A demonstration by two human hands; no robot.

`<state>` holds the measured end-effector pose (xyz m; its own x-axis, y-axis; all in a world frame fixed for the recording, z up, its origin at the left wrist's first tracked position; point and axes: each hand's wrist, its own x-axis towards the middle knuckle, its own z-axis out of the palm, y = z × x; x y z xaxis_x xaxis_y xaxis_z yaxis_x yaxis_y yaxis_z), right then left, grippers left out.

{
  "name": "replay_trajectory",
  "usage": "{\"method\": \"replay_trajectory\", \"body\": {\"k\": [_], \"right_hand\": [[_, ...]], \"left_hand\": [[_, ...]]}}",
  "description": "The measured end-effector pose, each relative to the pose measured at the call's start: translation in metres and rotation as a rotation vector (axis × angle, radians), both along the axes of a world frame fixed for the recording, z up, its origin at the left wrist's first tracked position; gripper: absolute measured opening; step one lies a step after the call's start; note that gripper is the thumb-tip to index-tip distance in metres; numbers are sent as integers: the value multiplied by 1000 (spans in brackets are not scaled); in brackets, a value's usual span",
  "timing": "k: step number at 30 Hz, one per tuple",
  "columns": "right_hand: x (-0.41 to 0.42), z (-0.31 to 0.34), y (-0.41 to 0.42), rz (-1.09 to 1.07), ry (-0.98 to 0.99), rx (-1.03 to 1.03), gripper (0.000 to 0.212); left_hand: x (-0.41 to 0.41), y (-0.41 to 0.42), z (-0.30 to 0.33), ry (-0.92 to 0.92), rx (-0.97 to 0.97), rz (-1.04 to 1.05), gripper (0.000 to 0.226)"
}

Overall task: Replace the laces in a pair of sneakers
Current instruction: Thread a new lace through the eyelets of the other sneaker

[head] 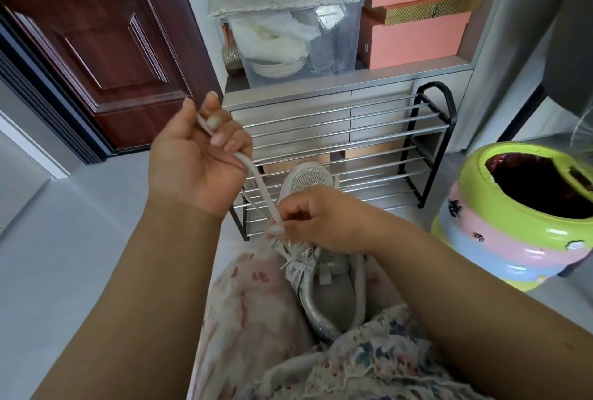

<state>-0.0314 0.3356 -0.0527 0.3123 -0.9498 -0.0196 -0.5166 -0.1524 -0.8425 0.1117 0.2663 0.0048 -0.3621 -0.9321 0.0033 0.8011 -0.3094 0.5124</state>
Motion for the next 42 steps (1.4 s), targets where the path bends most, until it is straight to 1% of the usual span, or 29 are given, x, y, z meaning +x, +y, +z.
{"method": "replay_trajectory", "body": {"k": [1,3,5,6,7,8,10,11,13,15,17,18,19,21,23,25,28,30,32,33,35,37,40,42], "right_hand": [[-3,0,0,-36,-61,17,23],[-8,1,-2,-149,-200,23,22],[-11,3,-6,-268,-306,-9,16],[-13,4,-7,-302,-318,-41,8],[-13,5,-9,-325,-275,-86,5],[-14,4,-10,-340,-183,-138,11],[-14,2,-12,-349,2,-220,22],[-13,1,-12,-348,52,-245,26],[-10,-2,-12,-323,69,-265,35],[-7,-4,-10,-304,28,-249,42],[-8,-3,-7,-318,1,-229,41],[-10,-3,-6,-339,26,-210,39],[-11,-5,-5,-366,85,-186,37],[-14,-11,-3,-415,288,-152,38],[-14,-19,-1,-447,442,-168,36],[-10,-22,1,-458,506,-190,37],[-3,-24,1,-481,661,-205,43],[2,-26,1,-491,707,-190,43],[7,-26,1,-479,690,-116,44],[8,-26,1,-476,648,-64,42],[6,-25,0,-483,533,20,30],[2,-25,0,-505,420,56,22],[-1,-28,-2,-523,290,96,24],[-1,-30,-4,-521,238,128,23]], "left_hand": [[1,-1,-5,-58,10,31,29],[2,0,-22,-273,27,35,39],[1,5,-42,-501,13,-39,45],[0,10,-51,-567,1,-85,48],[-2,14,-59,-601,-21,-127,50],[-4,19,-65,-623,-51,-166,48],[-9,28,-71,-647,-98,-196,29],[-10,29,-74,-658,-109,-184,21],[-10,29,-78,-684,-115,-145,11],[-8,26,-81,-708,-123,-108,11],[-5,24,-83,-718,-130,-53,13],[-3,24,-84,-722,-134,-17,13],[-2,23,-86,-732,-141,22,13],[1,22,-92,-782,-162,96,7],[2,23,-99,-851,-189,161,4],[2,25,-104,-925,-230,197,7],[0,27,-106,-1012,-315,217,9],[-2,27,-106,-1049,-365,237,9],[-5,26,-105,-1104,-430,258,9],[-6,25,-105,-1139,-468,266,9],[-6,23,-107,-1221,-557,257,10],[-5,21,-109,-1302,-640,229,11],[-2,18,-113,-1387,-720,208,10],[-1,15,-112,-1418,-768,206,6]]}}
